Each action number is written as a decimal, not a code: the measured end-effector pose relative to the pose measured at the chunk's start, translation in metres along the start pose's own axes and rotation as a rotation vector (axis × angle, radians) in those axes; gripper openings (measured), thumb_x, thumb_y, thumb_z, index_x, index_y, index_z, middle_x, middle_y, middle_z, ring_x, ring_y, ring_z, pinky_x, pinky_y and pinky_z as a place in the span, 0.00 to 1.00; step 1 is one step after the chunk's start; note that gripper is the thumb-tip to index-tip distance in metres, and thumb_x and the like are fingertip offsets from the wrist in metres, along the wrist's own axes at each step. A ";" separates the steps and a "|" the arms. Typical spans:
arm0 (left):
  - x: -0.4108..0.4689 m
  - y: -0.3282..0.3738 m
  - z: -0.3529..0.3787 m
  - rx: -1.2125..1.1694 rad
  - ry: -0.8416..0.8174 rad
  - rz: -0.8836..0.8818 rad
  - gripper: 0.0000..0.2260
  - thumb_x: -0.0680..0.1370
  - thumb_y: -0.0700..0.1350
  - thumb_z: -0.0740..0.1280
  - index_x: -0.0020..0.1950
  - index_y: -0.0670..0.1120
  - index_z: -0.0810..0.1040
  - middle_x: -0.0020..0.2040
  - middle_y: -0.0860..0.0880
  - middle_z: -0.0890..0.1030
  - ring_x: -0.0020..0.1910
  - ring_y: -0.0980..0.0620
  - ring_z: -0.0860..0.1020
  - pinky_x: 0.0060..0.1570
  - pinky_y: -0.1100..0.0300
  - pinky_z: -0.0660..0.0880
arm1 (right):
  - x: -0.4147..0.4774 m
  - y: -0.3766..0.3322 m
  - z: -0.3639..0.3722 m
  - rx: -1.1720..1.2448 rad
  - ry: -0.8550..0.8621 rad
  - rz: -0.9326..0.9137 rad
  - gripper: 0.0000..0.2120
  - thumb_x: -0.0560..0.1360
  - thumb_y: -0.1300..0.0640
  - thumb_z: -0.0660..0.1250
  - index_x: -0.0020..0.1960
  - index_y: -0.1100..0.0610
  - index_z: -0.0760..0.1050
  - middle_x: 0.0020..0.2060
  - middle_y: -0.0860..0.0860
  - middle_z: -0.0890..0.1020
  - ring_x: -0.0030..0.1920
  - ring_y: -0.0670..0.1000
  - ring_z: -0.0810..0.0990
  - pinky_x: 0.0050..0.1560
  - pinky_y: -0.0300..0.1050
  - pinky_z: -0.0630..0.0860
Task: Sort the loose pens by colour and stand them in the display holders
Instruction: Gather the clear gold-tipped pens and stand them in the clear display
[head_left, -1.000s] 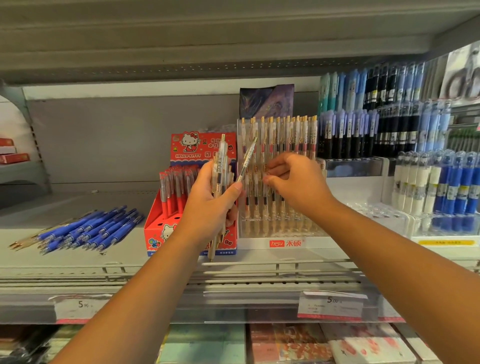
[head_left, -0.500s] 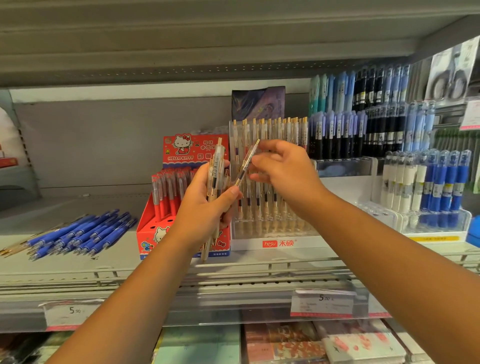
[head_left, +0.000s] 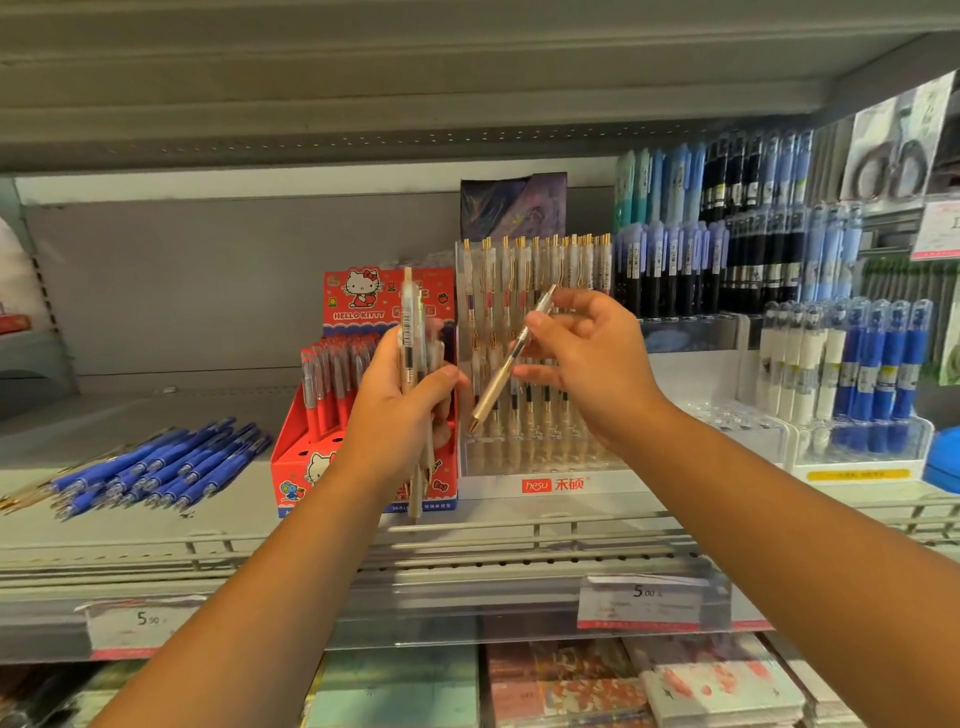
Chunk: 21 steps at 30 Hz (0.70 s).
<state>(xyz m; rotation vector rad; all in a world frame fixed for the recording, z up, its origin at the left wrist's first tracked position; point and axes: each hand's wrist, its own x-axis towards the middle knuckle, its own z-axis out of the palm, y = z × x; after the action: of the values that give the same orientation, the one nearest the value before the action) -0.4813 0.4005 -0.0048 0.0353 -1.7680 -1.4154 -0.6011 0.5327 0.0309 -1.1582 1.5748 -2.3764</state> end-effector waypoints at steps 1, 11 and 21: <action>0.001 0.000 0.000 -0.025 0.018 0.002 0.12 0.77 0.41 0.68 0.51 0.60 0.77 0.40 0.48 0.82 0.32 0.56 0.77 0.29 0.62 0.74 | 0.001 0.001 -0.004 -0.031 0.014 -0.014 0.10 0.77 0.64 0.68 0.53 0.52 0.72 0.47 0.56 0.81 0.40 0.48 0.85 0.34 0.42 0.81; 0.005 -0.005 -0.002 -0.103 0.089 0.015 0.05 0.77 0.39 0.65 0.49 0.49 0.75 0.38 0.45 0.80 0.33 0.52 0.75 0.28 0.61 0.73 | 0.010 0.010 -0.024 -0.338 0.145 -0.258 0.12 0.76 0.61 0.71 0.54 0.50 0.71 0.43 0.50 0.79 0.41 0.50 0.83 0.33 0.43 0.82; 0.002 0.000 0.001 -0.048 0.084 0.047 0.05 0.82 0.39 0.63 0.53 0.48 0.76 0.38 0.47 0.84 0.33 0.51 0.80 0.33 0.60 0.78 | 0.010 0.022 -0.019 -0.557 0.024 -0.315 0.11 0.75 0.59 0.72 0.54 0.50 0.73 0.43 0.45 0.79 0.43 0.46 0.81 0.33 0.38 0.81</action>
<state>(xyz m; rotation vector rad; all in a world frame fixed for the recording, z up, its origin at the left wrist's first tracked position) -0.4834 0.4003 -0.0032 0.0269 -1.6558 -1.4021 -0.6269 0.5322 0.0145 -1.5748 2.3081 -2.1739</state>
